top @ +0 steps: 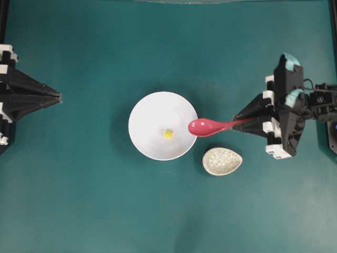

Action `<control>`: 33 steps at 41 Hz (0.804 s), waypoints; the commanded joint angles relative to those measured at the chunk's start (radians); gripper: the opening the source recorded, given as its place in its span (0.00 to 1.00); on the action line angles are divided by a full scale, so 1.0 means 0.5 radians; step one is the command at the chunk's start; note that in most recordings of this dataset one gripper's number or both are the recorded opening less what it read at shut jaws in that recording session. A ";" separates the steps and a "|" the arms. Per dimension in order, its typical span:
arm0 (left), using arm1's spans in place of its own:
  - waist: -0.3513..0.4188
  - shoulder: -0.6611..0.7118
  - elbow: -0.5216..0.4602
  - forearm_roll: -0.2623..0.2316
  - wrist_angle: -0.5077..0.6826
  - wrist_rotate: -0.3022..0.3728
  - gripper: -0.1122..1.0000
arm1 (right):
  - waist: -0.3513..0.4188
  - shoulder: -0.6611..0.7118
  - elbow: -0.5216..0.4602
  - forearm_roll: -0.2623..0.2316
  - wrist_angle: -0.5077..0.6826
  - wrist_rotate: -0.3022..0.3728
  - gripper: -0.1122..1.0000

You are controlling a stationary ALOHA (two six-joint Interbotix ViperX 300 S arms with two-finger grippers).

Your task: Scoop the yellow hexagonal prism block from the bowl with a spoon using the right arm.

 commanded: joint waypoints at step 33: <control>0.000 0.021 -0.055 0.003 -0.009 0.012 0.23 | -0.135 0.476 -0.902 0.000 1.264 0.034 0.31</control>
